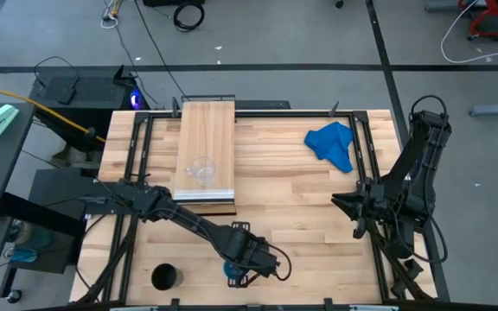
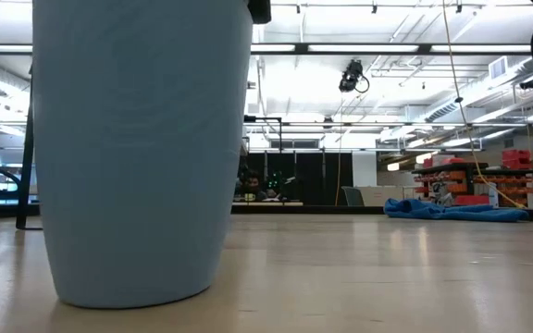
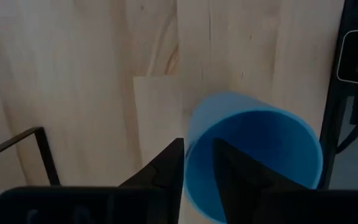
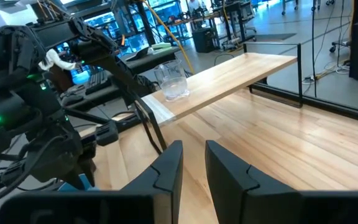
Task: Stack small to large cups/mugs on shelf
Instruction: Put the blue cup on the shelf
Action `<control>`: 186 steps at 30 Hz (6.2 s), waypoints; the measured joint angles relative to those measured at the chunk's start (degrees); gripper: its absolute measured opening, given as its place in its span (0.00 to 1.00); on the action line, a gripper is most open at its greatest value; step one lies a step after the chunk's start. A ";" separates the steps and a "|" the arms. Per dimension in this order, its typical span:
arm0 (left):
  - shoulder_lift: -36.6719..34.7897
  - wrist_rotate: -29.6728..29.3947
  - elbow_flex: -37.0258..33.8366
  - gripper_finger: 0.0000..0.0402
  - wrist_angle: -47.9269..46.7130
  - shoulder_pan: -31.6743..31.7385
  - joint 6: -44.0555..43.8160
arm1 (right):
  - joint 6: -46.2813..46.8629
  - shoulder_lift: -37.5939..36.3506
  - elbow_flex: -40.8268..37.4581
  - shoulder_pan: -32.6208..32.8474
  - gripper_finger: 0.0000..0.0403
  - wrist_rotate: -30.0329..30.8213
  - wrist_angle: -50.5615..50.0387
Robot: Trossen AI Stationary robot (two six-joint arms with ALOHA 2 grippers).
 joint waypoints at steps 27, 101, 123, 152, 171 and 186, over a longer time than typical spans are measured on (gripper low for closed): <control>1.75 0.07 -0.02 0.10 0.76 0.33 1.07 | 0.00 0.00 0.02 0.01 0.19 0.00 0.00; -35.33 -0.37 1.97 0.02 -8.86 57.13 37.32 | 0.00 0.00 0.02 0.02 0.19 0.00 0.02; -28.70 1.42 1.95 0.02 -8.85 65.18 47.09 | 0.00 0.00 0.02 0.02 0.19 0.00 0.00; -40.80 2.35 -21.33 0.02 -9.00 62.07 20.01 | 0.00 0.00 0.02 0.02 0.19 0.00 0.00; -42.19 1.43 -28.05 0.04 -8.88 61.99 21.56 | 0.00 0.00 0.02 0.02 0.19 0.00 0.02; -41.24 3.28 -28.04 0.02 -8.70 61.47 30.56 | 0.00 0.00 0.02 0.01 0.19 0.00 0.01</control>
